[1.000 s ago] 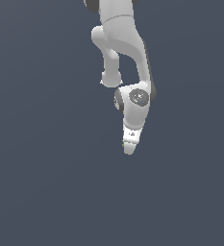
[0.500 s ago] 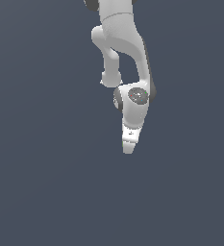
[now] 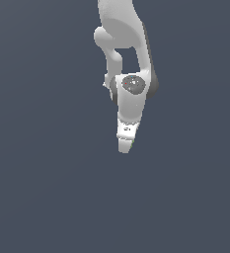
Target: Pick up the object and move it to a goal position.
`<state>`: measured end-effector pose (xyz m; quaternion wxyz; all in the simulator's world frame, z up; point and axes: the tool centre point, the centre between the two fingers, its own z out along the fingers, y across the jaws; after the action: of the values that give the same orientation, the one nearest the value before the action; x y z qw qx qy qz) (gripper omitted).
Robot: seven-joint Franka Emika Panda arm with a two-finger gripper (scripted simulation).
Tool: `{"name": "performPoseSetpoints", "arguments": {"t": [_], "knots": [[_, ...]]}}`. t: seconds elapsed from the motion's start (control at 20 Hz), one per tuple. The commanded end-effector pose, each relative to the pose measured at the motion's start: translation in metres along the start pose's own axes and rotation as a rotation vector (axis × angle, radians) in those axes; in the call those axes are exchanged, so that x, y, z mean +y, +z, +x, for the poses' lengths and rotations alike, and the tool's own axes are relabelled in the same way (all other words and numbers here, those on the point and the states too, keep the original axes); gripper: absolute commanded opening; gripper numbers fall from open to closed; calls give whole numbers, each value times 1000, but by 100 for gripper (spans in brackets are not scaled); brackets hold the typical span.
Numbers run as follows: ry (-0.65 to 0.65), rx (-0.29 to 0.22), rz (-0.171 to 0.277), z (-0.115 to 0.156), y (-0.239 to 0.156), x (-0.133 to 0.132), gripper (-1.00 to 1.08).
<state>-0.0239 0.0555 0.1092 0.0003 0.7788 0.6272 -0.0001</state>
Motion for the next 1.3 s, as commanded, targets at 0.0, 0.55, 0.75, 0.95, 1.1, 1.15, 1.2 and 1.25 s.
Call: {"name": "performPoseSetpoints", "arguments": {"t": [0.0, 0.55, 0.75, 0.95, 1.1, 1.15, 1.2, 1.25], "knots": [[0, 1, -1, -13, -22, 4, -100], [-2, 4, 0, -81, -139, 27, -100], [-3, 4, 0, -105, -181, 36, -100], [-3, 4, 0, -129, -222, 45, -100], [-3, 4, 0, -146, -251, 51, -100], [-2, 4, 0, -152, -260, 53, -100], [-2, 4, 0, -157, -268, 55, -100], [-2, 4, 0, -161, -276, 57, -100]]}}
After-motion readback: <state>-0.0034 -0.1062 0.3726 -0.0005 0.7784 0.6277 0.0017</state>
